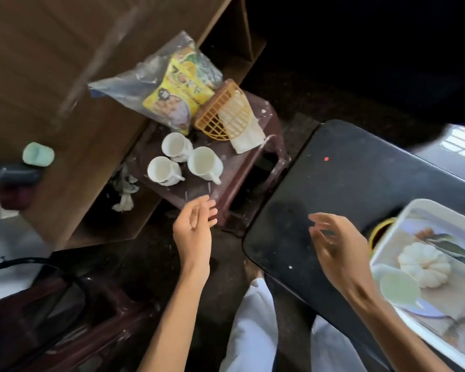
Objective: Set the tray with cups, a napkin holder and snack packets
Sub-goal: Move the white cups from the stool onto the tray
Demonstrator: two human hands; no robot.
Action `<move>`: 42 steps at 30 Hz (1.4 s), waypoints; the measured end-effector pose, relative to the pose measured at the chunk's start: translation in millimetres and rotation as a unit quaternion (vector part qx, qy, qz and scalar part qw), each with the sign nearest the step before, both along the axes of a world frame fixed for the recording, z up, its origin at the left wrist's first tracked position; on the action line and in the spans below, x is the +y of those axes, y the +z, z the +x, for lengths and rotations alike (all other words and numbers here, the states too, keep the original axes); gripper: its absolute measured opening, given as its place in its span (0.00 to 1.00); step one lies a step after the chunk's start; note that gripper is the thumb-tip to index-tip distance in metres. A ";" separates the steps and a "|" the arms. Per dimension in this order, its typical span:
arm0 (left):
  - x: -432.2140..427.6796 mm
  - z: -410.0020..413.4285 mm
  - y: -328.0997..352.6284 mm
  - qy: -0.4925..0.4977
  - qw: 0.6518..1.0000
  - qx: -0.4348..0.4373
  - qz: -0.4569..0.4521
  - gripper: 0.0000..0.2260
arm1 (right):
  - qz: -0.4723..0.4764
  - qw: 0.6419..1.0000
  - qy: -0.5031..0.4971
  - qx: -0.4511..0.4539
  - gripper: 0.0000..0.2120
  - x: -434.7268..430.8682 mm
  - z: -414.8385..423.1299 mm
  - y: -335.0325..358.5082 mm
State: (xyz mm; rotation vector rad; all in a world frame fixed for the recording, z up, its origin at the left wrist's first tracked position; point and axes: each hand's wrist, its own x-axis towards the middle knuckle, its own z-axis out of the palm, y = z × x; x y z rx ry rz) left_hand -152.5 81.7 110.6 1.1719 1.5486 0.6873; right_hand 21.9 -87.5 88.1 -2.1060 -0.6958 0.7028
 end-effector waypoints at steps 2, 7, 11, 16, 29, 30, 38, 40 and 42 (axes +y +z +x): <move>19.8 -8.1 -1.1 0.051 0.998 -0.017 -0.016 0.10 | 0.017 1.000 0.015 0.004 0.10 36.9 -15.5 -2.9; 67.1 -12.7 -5.6 0.036 0.999 0.021 0.033 0.09 | 0.030 0.997 0.066 0.024 0.09 121.9 -50.9 -16.2; 103.4 -5.2 -6.0 -0.064 0.991 0.068 0.099 0.09 | 0.014 0.998 0.050 0.041 0.11 164.9 -67.9 -30.6; 133.0 3.4 -16.2 -0.143 0.982 0.075 0.097 0.12 | -0.004 0.999 0.033 0.041 0.13 185.7 -79.4 -42.4; 141.6 16.6 -24.3 -0.117 0.992 0.047 0.008 0.13 | 0.006 1.000 0.001 0.030 0.03 204.5 -89.2 -46.2; 141.0 16.2 -24.8 -0.116 0.992 0.046 0.005 0.12 | 0.009 1.000 0.002 0.023 0.04 204.2 -89.2 -46.1; 137.4 11.9 -20.5 -0.113 0.993 0.020 0.000 0.12 | 0.018 0.999 0.001 0.030 0.03 201.5 -88.2 -41.6; 134.1 10.0 -16.3 -0.111 0.994 0.005 -0.003 0.13 | 0.027 0.999 0.001 0.033 0.03 197.5 -86.9 -36.4; 129.3 7.9 -12.0 -0.111 0.994 0.002 0.005 0.13 | 0.039 0.999 -0.002 0.029 0.03 190.3 -83.3 -29.7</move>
